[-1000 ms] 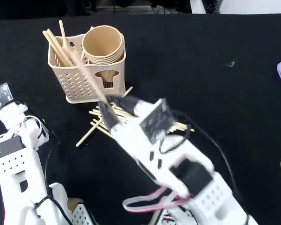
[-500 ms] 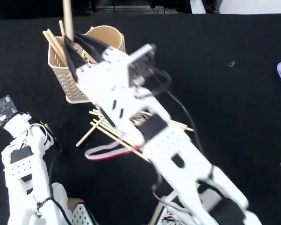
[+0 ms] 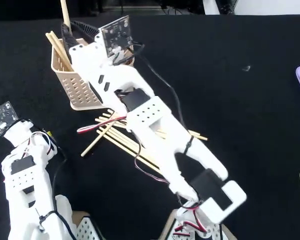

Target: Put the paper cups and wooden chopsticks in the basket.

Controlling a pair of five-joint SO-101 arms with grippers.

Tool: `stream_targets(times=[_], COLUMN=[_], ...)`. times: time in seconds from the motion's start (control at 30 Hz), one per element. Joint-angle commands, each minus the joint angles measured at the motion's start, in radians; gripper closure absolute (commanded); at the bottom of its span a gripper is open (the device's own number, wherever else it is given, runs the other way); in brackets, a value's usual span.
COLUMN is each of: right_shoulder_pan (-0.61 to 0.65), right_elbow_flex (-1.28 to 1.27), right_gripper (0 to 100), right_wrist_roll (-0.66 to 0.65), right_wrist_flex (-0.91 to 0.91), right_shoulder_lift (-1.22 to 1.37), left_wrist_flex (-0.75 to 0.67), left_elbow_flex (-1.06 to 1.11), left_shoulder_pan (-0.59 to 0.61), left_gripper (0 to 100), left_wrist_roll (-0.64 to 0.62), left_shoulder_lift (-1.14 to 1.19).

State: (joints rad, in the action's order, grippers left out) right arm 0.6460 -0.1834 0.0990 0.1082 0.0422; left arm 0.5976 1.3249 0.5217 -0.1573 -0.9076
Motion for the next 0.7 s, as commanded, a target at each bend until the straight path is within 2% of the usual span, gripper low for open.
stream_targets(times=[0.0, 0.23, 0.37, 0.67], right_shoulder_pan=[-0.014, -0.020, -0.015, -0.015], right_elbow_flex=[0.042, -0.030, -0.051, -0.012], right_gripper=[98.8, 97.9, 87.7, 85.8], right_wrist_roll=[0.011, 0.011, 0.011, 0.015], right_wrist_flex=[0.028, 0.028, 0.026, -0.193], right_shoulder_lift=[0.004, 0.012, -0.002, -0.200], left_wrist_flex=[-0.014, -0.014, -0.015, -0.015], left_elbow_flex=[-0.004, -0.004, -0.004, -0.004], left_shoulder_pan=[-0.048, -0.056, -0.054, -0.053], left_gripper=[84, 84, 84, 84], left_wrist_roll=[-0.005, -0.005, -0.005, -0.005], left_shoulder_lift=[-0.018, -0.018, -0.018, -0.018])
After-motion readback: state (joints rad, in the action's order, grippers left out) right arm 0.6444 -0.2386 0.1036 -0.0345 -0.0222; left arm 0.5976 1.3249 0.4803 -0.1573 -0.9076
